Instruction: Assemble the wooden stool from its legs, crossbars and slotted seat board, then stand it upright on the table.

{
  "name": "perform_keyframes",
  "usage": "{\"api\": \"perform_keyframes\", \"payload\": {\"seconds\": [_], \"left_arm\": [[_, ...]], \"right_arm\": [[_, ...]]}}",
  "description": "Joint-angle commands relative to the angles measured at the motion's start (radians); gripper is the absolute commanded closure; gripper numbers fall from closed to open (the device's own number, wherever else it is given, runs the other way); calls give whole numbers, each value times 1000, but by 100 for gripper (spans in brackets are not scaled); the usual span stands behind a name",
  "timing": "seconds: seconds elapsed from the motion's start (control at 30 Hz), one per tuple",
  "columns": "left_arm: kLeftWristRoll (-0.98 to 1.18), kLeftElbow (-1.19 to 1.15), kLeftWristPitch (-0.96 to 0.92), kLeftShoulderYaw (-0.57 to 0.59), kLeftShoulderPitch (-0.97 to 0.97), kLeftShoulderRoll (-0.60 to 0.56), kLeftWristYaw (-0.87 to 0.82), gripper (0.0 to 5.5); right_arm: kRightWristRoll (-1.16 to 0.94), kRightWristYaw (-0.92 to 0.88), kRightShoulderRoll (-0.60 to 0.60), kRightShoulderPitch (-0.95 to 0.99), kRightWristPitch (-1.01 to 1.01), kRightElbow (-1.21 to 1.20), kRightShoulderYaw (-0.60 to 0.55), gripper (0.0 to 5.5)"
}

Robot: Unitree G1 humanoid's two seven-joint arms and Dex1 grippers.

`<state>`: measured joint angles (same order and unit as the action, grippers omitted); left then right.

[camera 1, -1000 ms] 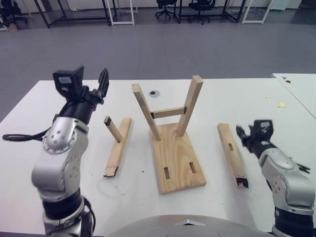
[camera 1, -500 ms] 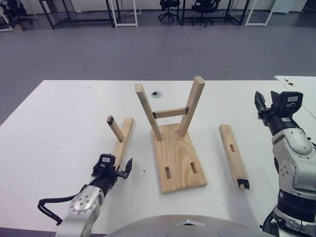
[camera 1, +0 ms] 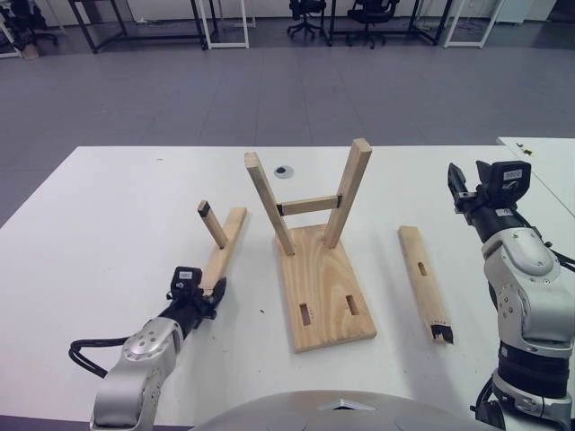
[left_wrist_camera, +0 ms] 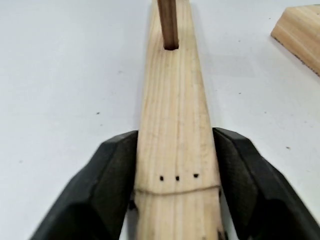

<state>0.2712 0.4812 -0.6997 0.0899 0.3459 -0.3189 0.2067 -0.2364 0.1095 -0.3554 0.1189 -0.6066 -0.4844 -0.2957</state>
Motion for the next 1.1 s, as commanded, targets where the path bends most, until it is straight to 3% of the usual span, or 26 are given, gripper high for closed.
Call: {"api": "perform_keyframes", "payload": {"seconds": [0.03, 0.13, 0.23, 0.37, 0.47, 0.63, 0.8, 1.1], "left_arm": [[-17, -44, -29, -2, 5, -18, 8, 346], [14, -30, 30, 2, -7, -6, 53, 346], [115, 8, 82, 82, -92, 4, 109, 346], [239, 10, 77, 257, -337, -75, 118, 346], [274, 15, 57, 300, -477, -140, 109, 346], [319, 35, 25, 177, -734, -171, 152, 346], [323, -32, 53, 7, -939, -94, 212, 346], [311, 4, 70, -94, -910, -61, 268, 346]], "right_arm": [[6, -7, -5, 30, -11, -9, 6, 324], [-7, 3, -8, 39, -12, 1, 2, 324], [-91, 26, -8, 100, -43, 28, -57, 324], [-277, 75, -51, 306, -107, 101, -156, 324], [-367, 85, -62, 437, -141, 141, -161, 324], [-657, -61, 101, 667, -331, 209, -154, 324], [-1001, -285, 255, 797, -355, 323, -232, 324], [-1260, -437, 194, 809, -282, 331, -219, 324]]}}
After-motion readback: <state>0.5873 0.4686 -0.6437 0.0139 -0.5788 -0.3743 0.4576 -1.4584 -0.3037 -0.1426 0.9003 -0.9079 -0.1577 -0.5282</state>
